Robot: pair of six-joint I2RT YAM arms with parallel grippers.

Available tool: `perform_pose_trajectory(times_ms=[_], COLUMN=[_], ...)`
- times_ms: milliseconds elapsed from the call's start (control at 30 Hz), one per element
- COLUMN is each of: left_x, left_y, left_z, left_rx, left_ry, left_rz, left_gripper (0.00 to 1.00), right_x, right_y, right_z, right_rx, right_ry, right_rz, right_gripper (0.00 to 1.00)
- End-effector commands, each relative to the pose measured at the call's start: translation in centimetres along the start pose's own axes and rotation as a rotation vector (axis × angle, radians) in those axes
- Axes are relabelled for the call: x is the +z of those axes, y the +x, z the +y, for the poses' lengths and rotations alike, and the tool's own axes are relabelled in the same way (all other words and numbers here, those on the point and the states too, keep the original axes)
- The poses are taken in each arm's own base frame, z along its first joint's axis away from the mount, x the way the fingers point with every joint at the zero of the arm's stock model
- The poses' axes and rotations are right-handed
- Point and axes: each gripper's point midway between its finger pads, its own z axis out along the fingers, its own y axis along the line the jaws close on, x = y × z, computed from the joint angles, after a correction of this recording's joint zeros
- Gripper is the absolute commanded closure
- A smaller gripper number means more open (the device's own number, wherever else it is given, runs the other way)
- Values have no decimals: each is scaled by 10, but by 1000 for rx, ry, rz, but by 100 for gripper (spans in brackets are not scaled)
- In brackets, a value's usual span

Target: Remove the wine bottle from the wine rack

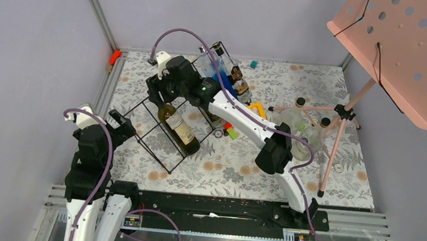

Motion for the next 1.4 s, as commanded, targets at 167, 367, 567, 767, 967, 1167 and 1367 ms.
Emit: perform_pose_trajectory(times_ms=[167, 367, 567, 767, 967, 1167, 1367], left_x=[6, 5, 6, 6, 6, 6, 6], left_y=[-7, -8, -7, -8, -8, -8, -8], left_z=[-4, -3, -3, -2, -2, -2, -1], left_rx=[2, -4, -1, -4, -5, -6, -7], left_ry=[9, 4, 0, -3, -5, -4, -7], left_rz=[-23, -32, -23, -29, -30, -30, -30], left_gripper=[1, 1, 1, 1, 1, 1, 1], right_x=[11, 26, 40, 47, 45, 39, 27], right_y=[-5, 14, 27, 30, 28, 21, 3], right_z=[4, 7, 12, 10, 9, 7, 11], right_rx=[3, 3, -4, -16, -33, -48, -62], right_ry=[-10, -25, -46, -28, -25, -7, -9], right_rz=[-45, -8, 13, 13, 7, -7, -43], right_gripper=[36, 37, 41, 50, 58, 74, 89])
